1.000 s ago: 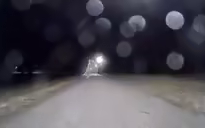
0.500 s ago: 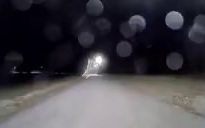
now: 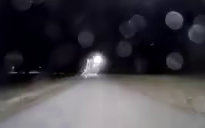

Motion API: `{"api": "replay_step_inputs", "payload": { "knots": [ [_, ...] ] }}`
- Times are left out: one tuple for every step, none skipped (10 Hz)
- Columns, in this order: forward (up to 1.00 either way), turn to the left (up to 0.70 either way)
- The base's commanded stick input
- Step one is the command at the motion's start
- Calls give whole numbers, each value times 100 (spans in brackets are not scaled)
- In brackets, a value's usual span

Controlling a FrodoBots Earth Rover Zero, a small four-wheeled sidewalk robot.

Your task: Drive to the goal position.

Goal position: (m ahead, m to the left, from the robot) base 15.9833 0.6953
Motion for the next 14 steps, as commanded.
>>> {"api": "replay_step_inputs", "payload": {
  "knots": [
    [100, 40],
    [100, 40],
    [100, 37],
    [100, 3],
    [100, 0],
    [100, 0],
    [100, 0],
    [100, 0],
    [100, 0],
    [100, 0],
    [100, 0],
    [100, 0],
    [100, 0],
    [100, 0]
  ]
}}
